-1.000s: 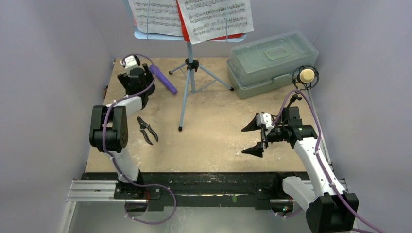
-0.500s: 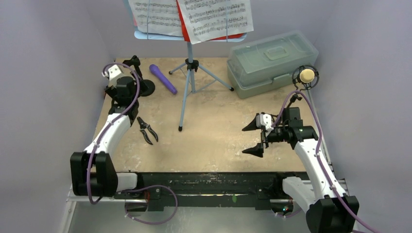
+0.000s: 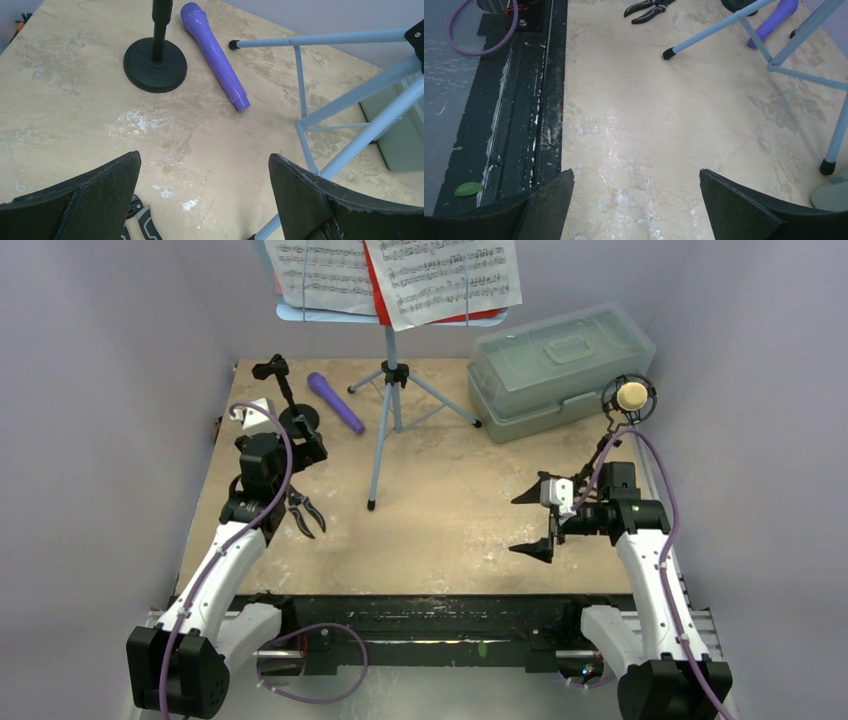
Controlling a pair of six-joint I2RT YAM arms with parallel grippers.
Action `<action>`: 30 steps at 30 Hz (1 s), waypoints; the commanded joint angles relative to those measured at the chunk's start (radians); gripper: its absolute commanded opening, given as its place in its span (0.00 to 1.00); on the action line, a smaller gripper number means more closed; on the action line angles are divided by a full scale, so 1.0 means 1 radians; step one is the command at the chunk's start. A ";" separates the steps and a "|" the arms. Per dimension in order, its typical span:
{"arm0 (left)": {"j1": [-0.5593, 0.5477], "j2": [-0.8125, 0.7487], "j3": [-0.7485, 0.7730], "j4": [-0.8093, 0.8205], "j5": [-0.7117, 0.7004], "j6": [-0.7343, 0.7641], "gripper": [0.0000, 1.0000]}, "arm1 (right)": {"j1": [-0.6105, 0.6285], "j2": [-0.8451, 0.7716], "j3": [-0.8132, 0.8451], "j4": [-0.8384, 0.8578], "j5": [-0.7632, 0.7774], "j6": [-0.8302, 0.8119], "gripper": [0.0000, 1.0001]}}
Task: Pack up the instrument practice props
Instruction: Remove the microphone from the microphone stand.
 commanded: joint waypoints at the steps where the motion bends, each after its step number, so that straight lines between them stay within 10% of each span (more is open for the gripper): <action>1: -0.003 -0.022 0.018 0.026 0.043 0.054 1.00 | -0.008 -0.036 0.080 -0.069 -0.009 -0.026 0.99; 13: -0.002 -0.051 0.029 -0.008 0.063 0.062 1.00 | -0.008 -0.073 0.427 -0.189 0.257 0.312 0.99; 30: -0.001 -0.061 0.038 -0.019 0.087 0.088 1.00 | -0.008 -0.043 0.838 0.189 0.833 0.873 0.99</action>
